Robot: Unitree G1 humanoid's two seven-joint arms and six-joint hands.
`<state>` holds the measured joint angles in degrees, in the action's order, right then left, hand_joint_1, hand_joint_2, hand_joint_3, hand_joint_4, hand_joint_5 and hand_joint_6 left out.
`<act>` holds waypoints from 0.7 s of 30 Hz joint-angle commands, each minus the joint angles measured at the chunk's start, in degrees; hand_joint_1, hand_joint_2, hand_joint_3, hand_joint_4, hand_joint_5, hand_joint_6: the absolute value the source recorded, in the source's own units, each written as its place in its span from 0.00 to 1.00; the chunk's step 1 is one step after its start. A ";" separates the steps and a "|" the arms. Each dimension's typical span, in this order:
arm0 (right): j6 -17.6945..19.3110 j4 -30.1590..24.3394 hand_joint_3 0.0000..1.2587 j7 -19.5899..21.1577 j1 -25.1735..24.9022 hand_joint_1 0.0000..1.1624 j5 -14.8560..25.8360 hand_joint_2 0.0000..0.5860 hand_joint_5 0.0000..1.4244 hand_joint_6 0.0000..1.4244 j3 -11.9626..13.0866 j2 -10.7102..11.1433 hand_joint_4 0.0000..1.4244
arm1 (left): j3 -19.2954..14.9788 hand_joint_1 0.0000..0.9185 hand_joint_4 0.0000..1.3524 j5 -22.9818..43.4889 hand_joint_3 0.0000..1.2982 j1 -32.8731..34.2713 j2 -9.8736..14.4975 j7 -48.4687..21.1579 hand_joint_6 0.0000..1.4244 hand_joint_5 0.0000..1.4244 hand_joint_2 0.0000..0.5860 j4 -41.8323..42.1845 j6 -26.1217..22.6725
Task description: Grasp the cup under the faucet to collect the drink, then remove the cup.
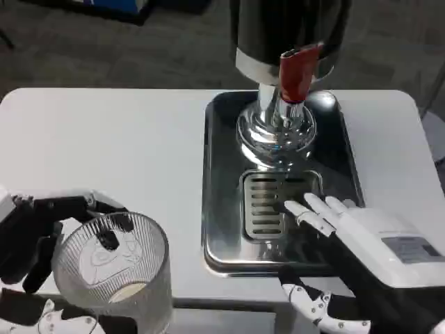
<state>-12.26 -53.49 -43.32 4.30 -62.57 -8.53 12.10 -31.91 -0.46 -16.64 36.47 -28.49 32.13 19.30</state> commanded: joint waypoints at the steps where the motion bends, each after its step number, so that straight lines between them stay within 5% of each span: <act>1: 0.54 -1.01 0.07 -0.91 0.70 0.32 0.40 0.88 0.00 0.00 0.45 0.37 0.00 | 0.30 0.69 0.84 0.20 0.74 0.49 0.32 -0.01 1.00 0.90 0.00 0.22 -0.22; 21: 0.36 -1.70 0.07 -1.45 1.43 0.32 -0.29 0.88 0.00 0.00 0.21 -0.63 0.00 | 1.47 0.69 0.84 -0.06 0.74 2.24 1.08 0.12 1.00 0.90 0.00 -0.55 -0.64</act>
<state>-12.10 -54.28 -44.20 4.92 -62.74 -8.32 11.81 -30.61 -0.55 -14.83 37.28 -28.49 31.46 18.64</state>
